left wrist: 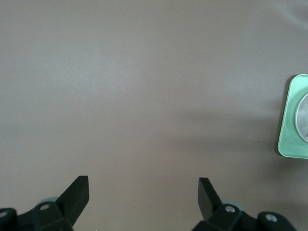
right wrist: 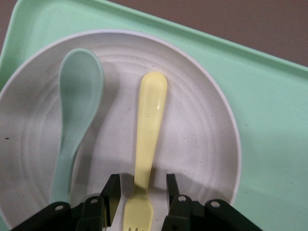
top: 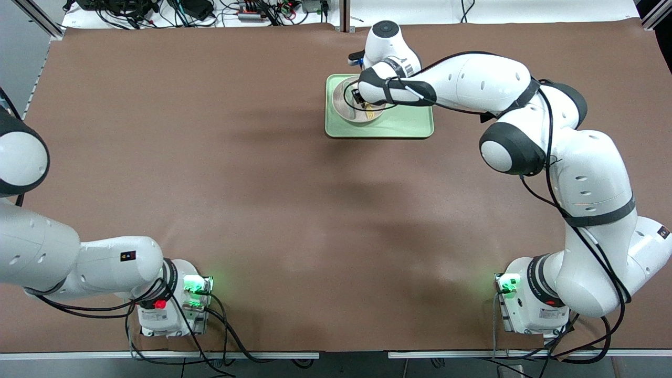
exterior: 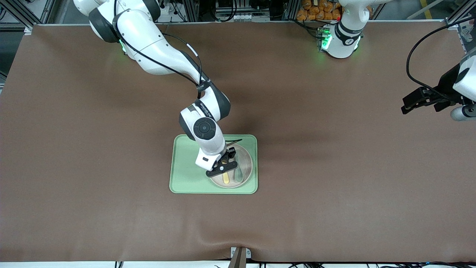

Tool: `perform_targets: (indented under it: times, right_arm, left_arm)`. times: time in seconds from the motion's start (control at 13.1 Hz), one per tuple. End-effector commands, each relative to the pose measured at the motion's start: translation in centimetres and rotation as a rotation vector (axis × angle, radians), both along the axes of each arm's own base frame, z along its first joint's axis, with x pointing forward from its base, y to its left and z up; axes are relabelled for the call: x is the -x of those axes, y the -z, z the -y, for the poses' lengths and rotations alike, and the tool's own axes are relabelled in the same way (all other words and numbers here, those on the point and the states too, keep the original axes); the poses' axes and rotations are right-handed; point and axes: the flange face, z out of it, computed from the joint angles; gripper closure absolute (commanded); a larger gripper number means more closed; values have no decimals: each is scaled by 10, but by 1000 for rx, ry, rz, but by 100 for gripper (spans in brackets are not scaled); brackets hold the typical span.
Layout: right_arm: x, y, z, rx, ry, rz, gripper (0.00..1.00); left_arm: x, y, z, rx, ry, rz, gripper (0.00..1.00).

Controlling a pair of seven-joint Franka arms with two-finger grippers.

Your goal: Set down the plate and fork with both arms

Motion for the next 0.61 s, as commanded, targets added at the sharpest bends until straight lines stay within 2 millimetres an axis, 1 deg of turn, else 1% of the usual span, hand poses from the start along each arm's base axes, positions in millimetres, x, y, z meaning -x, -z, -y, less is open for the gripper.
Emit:
perform_targets:
  times: [0.0, 0.15, 0.23, 0.31, 0.46, 0.53]
  right_arm:
    - [-4, 0, -6, 11, 9, 26, 55]
    - [-3, 2, -6, 12, 9, 25, 55]
    - [-3, 4, -6, 13, 9, 24, 57]
    - [-3, 4, -6, 11, 9, 26, 60]
    - [-3, 4, -6, 11, 8, 26, 75]
    - [-4, 3, -6, 10, 8, 28, 78]
  left_arm:
    - [6, -9, 1, -27, 19, 4, 0]
    - [7, -11, 2, -28, 20, 5, 0]
    - [7, -16, 1, -27, 20, 15, 0]
    - [7, -22, 0, -26, 20, 19, 0]
    - [8, -25, 0, -25, 21, 16, 0]
    - [8, -26, 1, -23, 23, 19, 0]
